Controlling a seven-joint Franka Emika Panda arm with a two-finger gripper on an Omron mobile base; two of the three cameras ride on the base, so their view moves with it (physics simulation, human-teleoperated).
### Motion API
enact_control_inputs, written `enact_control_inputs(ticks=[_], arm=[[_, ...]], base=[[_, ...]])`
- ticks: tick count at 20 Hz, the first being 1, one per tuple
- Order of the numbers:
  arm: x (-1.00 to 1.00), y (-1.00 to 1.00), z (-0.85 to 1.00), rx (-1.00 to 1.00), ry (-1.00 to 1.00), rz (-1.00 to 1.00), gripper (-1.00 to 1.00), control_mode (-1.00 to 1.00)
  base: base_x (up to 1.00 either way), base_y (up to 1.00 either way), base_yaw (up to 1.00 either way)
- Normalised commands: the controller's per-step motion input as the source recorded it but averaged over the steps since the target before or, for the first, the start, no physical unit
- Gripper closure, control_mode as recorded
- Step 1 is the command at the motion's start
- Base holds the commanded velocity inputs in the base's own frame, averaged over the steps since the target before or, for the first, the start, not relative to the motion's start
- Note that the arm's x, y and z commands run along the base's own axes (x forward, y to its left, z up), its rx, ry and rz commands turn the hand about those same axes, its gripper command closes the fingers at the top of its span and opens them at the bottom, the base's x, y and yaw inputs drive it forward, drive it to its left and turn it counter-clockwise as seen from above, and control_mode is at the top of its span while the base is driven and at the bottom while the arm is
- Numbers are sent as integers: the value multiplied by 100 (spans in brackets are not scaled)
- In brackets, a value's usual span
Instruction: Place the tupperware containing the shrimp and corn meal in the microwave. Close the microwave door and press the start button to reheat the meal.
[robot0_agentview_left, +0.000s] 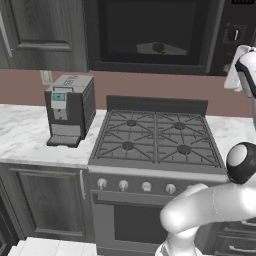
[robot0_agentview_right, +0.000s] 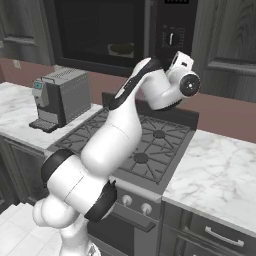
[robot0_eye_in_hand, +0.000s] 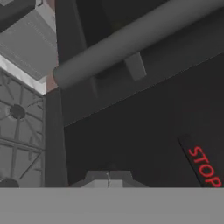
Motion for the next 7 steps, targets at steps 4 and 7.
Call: enact_control_inputs(ticks=[4, 7], arm=[[37, -15, -24, 0, -3, 0, 100, -100], [15, -7, -57, 0, -22, -3, 100, -100]], base=[[0, 0, 0], [0, 0, 0]])
